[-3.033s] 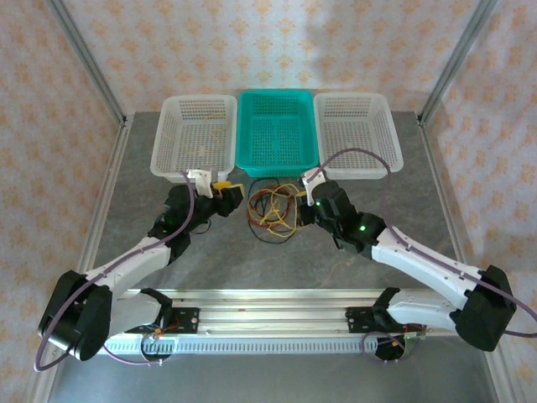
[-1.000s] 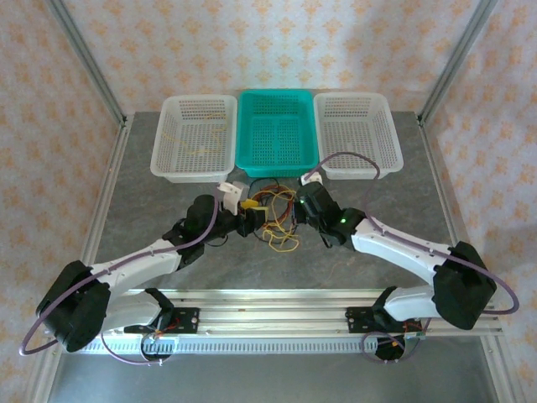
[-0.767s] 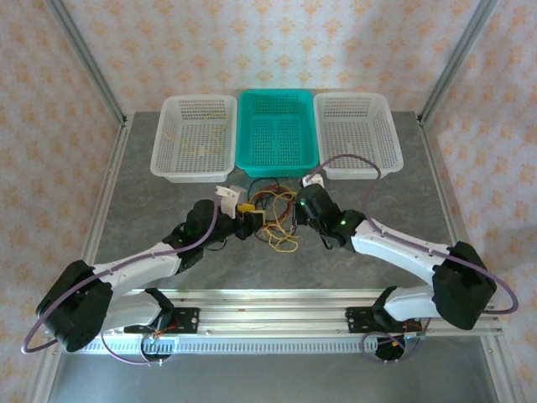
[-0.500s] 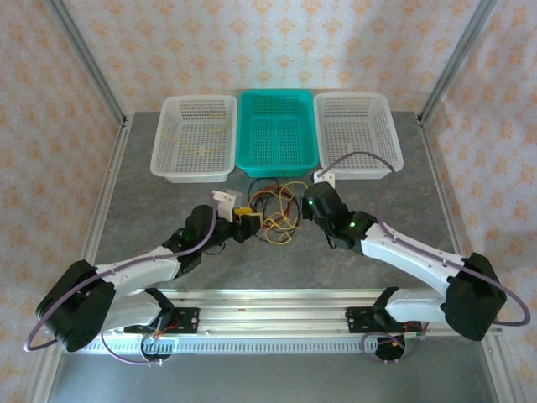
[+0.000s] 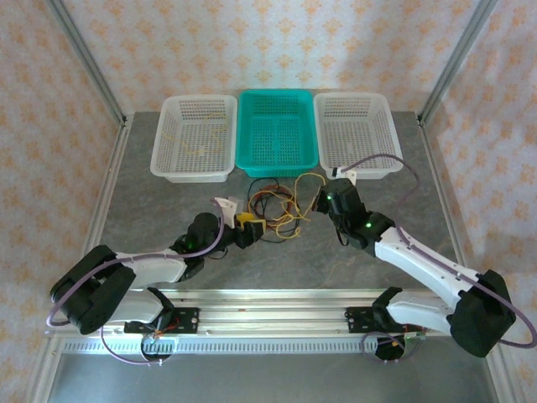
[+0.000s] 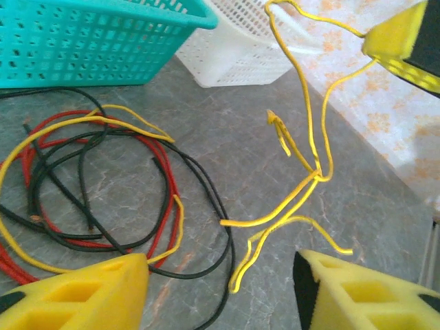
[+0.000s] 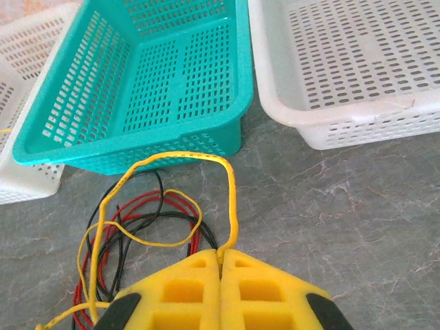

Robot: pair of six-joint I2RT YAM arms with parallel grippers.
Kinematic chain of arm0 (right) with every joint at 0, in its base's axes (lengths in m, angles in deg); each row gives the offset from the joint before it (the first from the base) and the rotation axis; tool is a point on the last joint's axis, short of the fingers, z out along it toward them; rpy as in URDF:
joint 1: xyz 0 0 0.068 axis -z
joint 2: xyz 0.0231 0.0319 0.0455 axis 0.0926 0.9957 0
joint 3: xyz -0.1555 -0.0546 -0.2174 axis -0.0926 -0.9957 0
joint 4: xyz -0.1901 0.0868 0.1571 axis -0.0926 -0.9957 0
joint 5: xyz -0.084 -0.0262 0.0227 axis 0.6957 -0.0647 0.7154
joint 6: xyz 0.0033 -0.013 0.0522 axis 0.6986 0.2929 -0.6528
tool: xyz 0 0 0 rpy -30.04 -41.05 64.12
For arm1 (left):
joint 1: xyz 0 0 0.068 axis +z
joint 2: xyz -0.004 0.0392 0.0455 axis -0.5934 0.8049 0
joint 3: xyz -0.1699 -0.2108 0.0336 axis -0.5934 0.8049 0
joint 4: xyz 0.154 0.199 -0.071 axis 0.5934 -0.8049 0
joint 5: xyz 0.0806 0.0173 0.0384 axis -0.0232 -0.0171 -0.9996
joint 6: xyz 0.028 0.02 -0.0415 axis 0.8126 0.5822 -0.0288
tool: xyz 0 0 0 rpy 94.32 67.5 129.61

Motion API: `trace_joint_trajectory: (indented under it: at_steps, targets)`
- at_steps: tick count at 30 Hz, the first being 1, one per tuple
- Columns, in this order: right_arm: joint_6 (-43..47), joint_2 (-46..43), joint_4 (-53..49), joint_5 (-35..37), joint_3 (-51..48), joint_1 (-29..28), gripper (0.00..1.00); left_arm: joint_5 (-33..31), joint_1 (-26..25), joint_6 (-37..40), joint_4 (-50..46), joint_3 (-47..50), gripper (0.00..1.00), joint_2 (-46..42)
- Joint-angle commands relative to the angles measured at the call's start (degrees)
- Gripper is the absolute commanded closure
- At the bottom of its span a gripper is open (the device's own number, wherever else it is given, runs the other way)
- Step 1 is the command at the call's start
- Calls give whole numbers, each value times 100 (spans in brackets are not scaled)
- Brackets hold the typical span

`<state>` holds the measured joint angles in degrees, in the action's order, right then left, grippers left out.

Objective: Untangle the cables

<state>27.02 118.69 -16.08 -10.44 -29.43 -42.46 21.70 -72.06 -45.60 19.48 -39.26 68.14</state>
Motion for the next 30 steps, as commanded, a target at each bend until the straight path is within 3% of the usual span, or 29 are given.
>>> trace_joint_trajectory:
  at_steps: [1,12,20,30]
  targets:
    - [-14,-134,-83,32,-20,49,100,356,-88,-59,856,89,36,209]
    - [-19,-225,-252,4,110,129,100,242,-387,-51,1733,-182,32,1364]
    - [325,-439,-541,38,475,129,100,143,-389,45,1859,-218,35,1387]
    - [1970,-718,-644,-750,1041,129,100,402,-203,87,1779,-324,42,921]
